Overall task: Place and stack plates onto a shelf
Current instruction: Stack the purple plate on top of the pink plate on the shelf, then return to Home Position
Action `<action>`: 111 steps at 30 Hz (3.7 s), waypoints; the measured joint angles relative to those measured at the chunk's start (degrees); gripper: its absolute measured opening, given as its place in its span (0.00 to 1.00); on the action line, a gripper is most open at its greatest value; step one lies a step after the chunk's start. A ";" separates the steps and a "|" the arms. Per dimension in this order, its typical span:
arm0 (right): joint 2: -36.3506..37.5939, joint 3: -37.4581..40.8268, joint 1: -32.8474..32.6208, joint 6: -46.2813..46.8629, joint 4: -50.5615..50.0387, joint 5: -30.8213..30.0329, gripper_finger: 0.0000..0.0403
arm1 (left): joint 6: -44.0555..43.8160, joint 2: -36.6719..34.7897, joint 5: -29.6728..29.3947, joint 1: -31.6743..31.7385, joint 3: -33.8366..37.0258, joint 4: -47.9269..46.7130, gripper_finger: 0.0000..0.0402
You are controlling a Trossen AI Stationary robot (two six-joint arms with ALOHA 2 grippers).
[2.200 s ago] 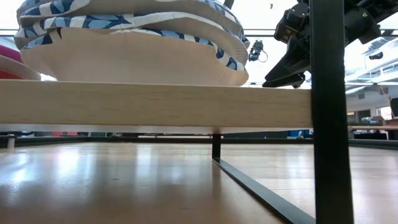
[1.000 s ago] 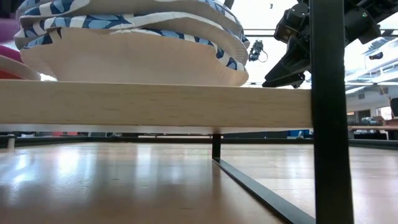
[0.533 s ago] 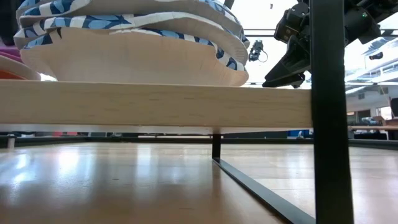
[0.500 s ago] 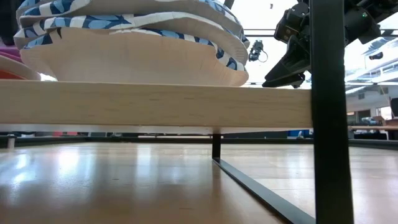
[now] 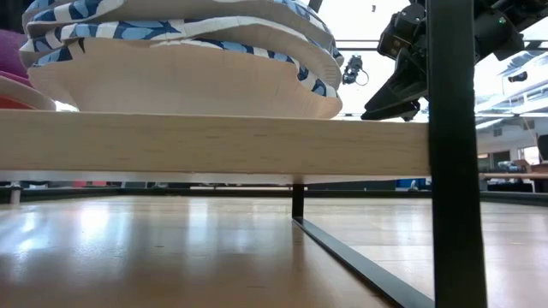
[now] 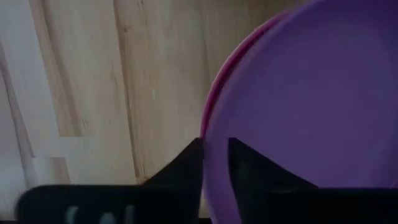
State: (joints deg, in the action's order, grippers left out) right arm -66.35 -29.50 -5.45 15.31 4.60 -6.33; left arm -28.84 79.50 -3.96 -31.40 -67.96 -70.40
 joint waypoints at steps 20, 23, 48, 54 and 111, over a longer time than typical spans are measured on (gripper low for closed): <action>0.00 0.02 0.65 -4.03 9.67 -0.04 0.40 | 10.06 0.00 -13.63 0.66 -0.39 9.70 0.43; 0.00 0.02 1.47 -6.34 16.89 -0.04 0.40 | 14.64 0.00 -17.20 2.33 -2.61 10.94 0.43; 14.35 0.02 8.26 -7.56 37.16 7.69 0.40 | 35.51 -10.93 -22.35 22.65 -28.05 17.61 0.43; 24.71 0.00 9.76 -7.37 24.86 7.88 0.40 | 32.24 -22.34 -22.28 22.71 -24.17 15.83 0.43; 66.16 -0.07 10.07 -7.39 -25.39 7.62 0.40 | 22.71 -79.25 -9.86 22.45 43.79 44.82 0.43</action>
State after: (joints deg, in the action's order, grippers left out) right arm -0.19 -29.56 4.62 7.92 -20.79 1.29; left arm -6.13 0.25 -13.82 -8.95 -24.17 -25.57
